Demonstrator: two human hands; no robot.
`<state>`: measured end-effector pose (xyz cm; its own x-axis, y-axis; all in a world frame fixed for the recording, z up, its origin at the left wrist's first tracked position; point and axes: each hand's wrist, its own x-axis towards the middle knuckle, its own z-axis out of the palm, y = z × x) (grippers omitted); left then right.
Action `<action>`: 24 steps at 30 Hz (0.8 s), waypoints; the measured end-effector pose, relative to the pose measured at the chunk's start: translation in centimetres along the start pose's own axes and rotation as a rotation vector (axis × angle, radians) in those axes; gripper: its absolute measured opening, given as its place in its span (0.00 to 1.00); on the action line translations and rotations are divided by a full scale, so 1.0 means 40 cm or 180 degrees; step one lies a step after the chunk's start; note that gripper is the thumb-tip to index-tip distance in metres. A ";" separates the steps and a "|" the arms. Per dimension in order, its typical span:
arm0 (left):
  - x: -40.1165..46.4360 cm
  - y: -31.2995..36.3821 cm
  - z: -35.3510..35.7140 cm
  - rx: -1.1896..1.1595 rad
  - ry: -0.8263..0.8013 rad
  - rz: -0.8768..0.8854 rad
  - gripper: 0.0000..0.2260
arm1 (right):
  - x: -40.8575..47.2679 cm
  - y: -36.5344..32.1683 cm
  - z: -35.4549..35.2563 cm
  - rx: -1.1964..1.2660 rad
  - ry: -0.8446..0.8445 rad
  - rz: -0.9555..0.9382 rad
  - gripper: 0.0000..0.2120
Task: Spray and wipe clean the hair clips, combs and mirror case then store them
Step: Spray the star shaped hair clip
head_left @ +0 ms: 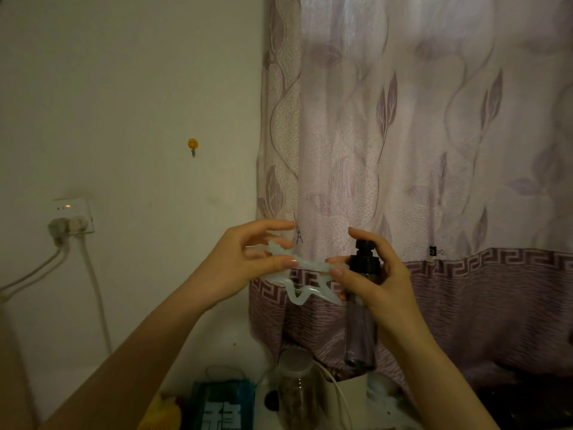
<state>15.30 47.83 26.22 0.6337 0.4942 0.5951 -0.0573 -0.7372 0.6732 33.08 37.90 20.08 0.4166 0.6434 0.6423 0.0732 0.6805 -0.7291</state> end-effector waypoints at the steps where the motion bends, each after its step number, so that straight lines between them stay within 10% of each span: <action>1: 0.000 -0.002 0.002 -0.0009 -0.0014 0.0015 0.21 | 0.000 -0.001 -0.001 -0.0005 -0.0021 0.0000 0.26; 24: -0.023 -0.058 -0.009 -0.0453 0.0769 -0.0150 0.08 | -0.006 -0.002 -0.032 -0.0203 0.0233 -0.0450 0.28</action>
<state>14.56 49.26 24.28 0.4369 0.6344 0.6377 -0.1506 -0.6473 0.7472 34.12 37.25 19.67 0.4627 0.5140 0.7223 0.1922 0.7372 -0.6478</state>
